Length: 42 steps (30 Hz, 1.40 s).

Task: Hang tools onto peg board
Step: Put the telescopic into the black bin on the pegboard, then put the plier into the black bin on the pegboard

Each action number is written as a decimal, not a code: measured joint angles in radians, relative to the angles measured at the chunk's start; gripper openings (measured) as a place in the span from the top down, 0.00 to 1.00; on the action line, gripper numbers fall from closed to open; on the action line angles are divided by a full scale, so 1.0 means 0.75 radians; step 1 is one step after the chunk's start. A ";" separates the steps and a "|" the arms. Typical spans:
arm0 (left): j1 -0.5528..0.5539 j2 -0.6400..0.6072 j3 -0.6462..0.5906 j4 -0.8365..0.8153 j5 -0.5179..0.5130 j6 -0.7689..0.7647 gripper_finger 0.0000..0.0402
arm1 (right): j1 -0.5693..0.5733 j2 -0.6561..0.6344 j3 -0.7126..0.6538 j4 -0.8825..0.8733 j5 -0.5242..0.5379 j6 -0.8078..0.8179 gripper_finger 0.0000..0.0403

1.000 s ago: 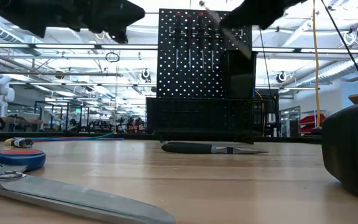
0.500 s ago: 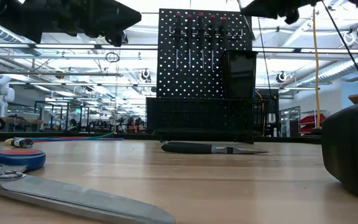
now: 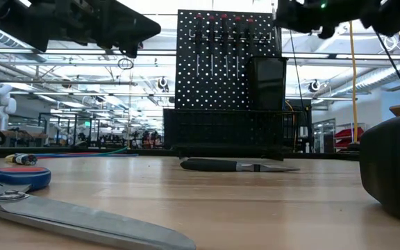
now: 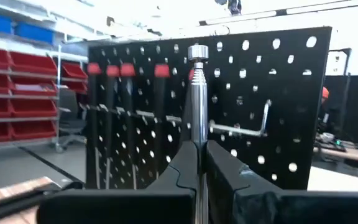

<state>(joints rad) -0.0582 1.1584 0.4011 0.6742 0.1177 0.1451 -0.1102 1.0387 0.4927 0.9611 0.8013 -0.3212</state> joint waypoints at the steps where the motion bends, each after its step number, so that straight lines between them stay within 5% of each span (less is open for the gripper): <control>1: 0.000 0.000 0.000 0.000 0.000 0.000 0.96 | -0.013 0.015 0.000 0.000 0.000 0.008 0.99; 20: 0.001 0.000 0.000 -0.003 0.000 0.000 0.96 | -0.064 0.062 0.000 -0.152 0.093 0.052 0.99; 30: 0.000 0.000 0.000 -0.007 0.000 0.000 0.96 | -0.064 0.061 0.000 -0.366 0.284 0.170 0.77; 42: 0.000 0.000 0.001 -0.013 0.001 -0.001 0.96 | -0.056 0.056 0.001 -0.333 0.301 0.120 0.61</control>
<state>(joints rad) -0.0582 1.1584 0.4015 0.6641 0.1181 0.1446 -0.1522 1.0804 0.4934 0.7115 1.0274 -0.2313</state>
